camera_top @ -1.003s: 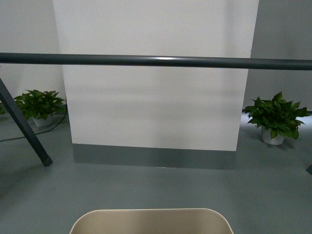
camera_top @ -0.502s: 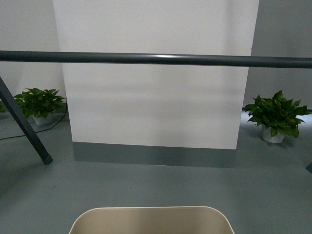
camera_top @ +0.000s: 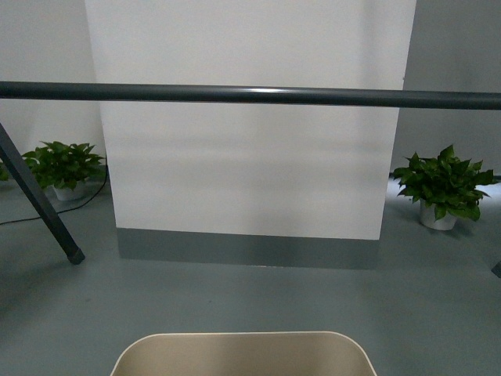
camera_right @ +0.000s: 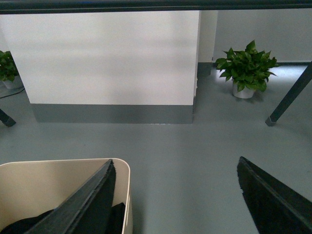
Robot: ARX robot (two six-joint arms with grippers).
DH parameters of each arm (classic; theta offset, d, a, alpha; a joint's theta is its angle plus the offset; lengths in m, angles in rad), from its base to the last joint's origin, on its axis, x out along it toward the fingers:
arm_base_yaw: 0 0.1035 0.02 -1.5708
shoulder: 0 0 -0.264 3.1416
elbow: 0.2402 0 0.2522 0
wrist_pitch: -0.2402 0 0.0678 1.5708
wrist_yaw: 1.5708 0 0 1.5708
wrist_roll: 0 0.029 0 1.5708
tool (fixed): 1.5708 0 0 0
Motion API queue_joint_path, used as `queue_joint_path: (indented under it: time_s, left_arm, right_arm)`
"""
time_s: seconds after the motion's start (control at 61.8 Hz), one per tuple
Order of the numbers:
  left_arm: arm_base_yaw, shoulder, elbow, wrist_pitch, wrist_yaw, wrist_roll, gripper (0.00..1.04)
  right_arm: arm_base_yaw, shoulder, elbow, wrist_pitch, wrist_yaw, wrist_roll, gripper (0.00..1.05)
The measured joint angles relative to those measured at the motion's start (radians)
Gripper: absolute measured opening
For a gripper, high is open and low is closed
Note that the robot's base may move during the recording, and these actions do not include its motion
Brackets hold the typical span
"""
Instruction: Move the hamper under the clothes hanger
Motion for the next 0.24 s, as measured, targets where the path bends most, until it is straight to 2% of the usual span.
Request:
queue_joint_path:
  time_s: [0.081, 0.129, 0.243]
  left_arm:
    - [0.000, 0.000, 0.000, 0.000, 0.000, 0.000, 0.99]
    - [0.000, 0.000, 0.000, 0.000, 0.000, 0.000, 0.98]
    - [0.000, 0.000, 0.000, 0.000, 0.000, 0.001, 0.98]
  right_arm:
    - [0.000, 0.000, 0.000, 0.000, 0.000, 0.000, 0.89]
    - [0.000, 0.000, 0.000, 0.000, 0.000, 0.001, 0.99]
    - [0.000, 0.000, 0.000, 0.000, 0.000, 0.000, 0.97]
